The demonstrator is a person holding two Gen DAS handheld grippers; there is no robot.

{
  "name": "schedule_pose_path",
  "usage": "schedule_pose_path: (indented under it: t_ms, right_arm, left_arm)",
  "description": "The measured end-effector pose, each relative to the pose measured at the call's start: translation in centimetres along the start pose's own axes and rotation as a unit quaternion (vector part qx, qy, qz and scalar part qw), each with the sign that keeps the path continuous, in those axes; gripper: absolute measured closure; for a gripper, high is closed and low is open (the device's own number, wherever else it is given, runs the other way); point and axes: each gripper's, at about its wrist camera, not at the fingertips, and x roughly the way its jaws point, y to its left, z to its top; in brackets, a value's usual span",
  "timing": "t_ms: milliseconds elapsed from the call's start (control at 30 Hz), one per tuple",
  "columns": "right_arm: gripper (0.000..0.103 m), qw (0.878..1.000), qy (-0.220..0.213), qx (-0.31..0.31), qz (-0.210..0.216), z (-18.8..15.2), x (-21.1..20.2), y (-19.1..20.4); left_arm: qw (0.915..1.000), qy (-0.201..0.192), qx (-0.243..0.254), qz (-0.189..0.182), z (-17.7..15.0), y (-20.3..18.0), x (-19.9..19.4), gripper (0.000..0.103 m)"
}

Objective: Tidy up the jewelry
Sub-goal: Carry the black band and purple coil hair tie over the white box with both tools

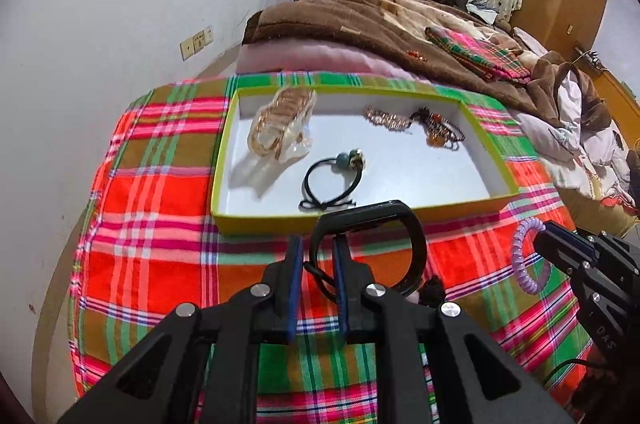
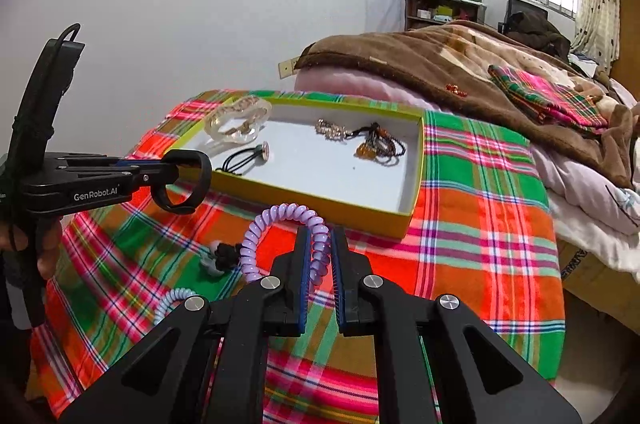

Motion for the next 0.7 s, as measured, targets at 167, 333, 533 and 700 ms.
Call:
schedule_pose_path:
  t_ms: [167,333,533,700]
  right_arm:
    - [0.093,1.000,-0.007,0.003,-0.002,1.0,-0.2,-0.2]
    - [0.093,1.000,-0.012,0.008,-0.007,2.1,0.1,-0.5]
    - [0.093,1.000,-0.009,0.020,-0.017,3.6,1.1,-1.4]
    - [0.093,0.999,-0.003,0.031,-0.020,4.7,2.6,-2.3]
  left_arm:
    - [1.0000,-0.008,0.004,-0.004,1.2,-0.1,-0.4,0.088]
    - [0.9998,-0.017,0.011,-0.004,2.8,-0.7,-0.6,0.088]
    - [0.9997,-0.018,0.015,-0.012,4.7,-1.3,0.3,0.088]
    - [0.9996,-0.012,0.018,-0.019,6.1,-1.7,1.5,0.088]
